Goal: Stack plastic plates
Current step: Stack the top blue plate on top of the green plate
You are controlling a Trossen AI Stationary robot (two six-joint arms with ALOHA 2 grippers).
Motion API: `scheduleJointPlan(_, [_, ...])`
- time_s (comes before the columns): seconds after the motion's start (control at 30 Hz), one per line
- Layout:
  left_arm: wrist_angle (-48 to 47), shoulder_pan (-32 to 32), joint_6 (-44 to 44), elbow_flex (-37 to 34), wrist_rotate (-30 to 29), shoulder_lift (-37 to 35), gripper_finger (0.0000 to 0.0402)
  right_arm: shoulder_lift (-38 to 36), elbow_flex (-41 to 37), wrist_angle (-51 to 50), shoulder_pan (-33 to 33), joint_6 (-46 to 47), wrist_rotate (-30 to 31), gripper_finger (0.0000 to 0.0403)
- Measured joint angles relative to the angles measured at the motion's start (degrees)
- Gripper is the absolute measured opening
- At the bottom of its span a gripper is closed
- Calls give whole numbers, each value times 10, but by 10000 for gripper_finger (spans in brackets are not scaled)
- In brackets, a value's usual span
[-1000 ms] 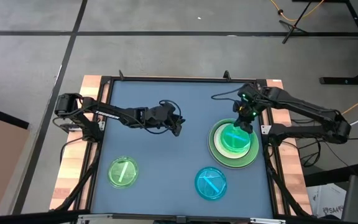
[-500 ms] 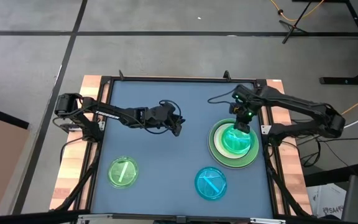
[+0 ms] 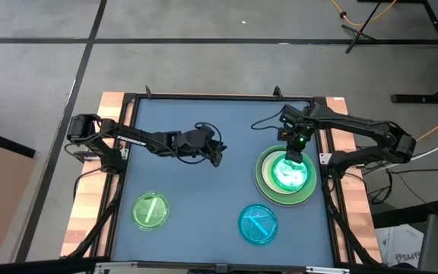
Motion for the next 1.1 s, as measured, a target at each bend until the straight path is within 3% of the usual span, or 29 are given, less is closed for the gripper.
scheduleJointPlan(0.47, [0,0,0,0,0,0,108,0,0,2,0,1,2,75])
scheduleJointPlan(0.87, [0,0,0,0,0,0,108,0,0,1,0,2,2,111])
scheduleJointPlan(1.1, [0,0,0,0,0,0,108,0,0,1,0,2,2,159])
